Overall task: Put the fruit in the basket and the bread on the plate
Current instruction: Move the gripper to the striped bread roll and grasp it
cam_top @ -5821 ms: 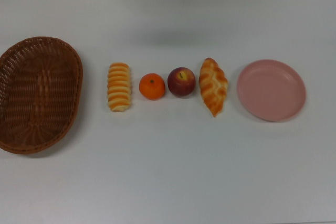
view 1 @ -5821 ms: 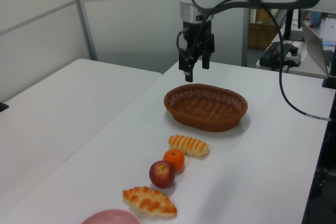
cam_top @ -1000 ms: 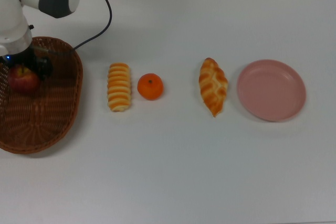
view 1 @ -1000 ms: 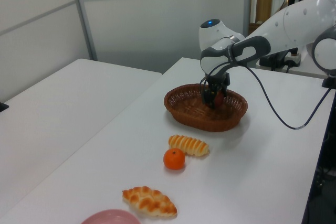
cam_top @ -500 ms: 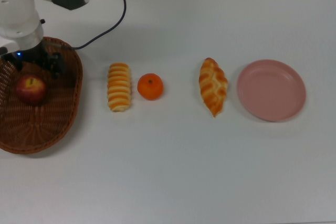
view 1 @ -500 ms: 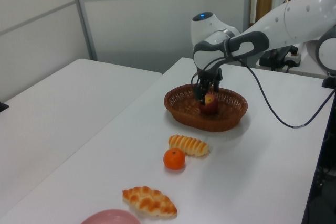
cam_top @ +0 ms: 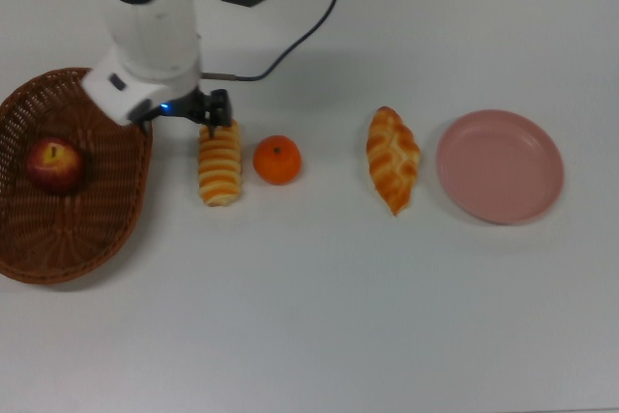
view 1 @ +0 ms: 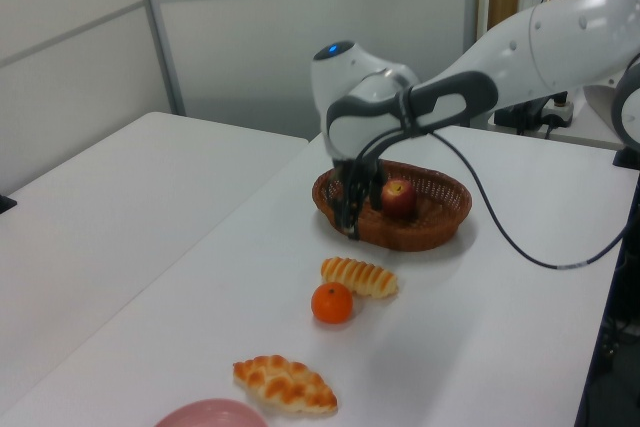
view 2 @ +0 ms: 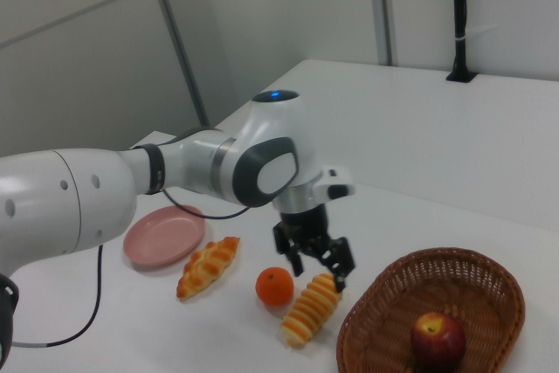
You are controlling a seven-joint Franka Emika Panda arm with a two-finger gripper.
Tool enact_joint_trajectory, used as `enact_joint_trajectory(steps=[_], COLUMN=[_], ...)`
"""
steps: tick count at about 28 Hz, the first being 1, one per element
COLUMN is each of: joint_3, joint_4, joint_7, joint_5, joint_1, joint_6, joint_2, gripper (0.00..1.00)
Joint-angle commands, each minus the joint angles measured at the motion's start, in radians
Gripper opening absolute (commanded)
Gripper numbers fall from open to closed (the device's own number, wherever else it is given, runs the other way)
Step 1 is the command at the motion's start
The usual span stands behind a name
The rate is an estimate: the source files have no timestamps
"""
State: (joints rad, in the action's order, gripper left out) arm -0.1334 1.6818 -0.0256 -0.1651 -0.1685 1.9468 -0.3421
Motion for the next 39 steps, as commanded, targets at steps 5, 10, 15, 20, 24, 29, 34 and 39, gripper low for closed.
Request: enact_joint_trajectory(steps=[5, 10, 15, 20, 24, 29, 34, 39], joint_3=[0.011, 0.014, 0.014, 0.014, 0.017, 0.017, 0.017, 0.018], joint_4=[0.039, 0.045, 0.065, 0.082, 0.081, 0.078, 0.072, 0.069], joint_7=[0.018, 0.055, 0.059, 0.059, 0.062, 0.113, 0.144, 0.151], joint_5=[0.009, -0.007, -0.027, -0.034, -0.033, -0.033, -0.031, -0.016], joint_1=[0.043, 0.069, 0.07, 0.083, 0.08, 0.083, 0.078, 0.075], joint_6=[0.053, 0.093, 0.116, 0.121, 0.121, 0.121, 0.109, 0.106], joint_2=[-0.043, -0.084, -0.089, -0.087, -0.087, -0.086, -0.06, 0.0], gripper=[1.0, 1.0, 1.0, 0.97, 0.51, 0.13, 0.08, 0.08])
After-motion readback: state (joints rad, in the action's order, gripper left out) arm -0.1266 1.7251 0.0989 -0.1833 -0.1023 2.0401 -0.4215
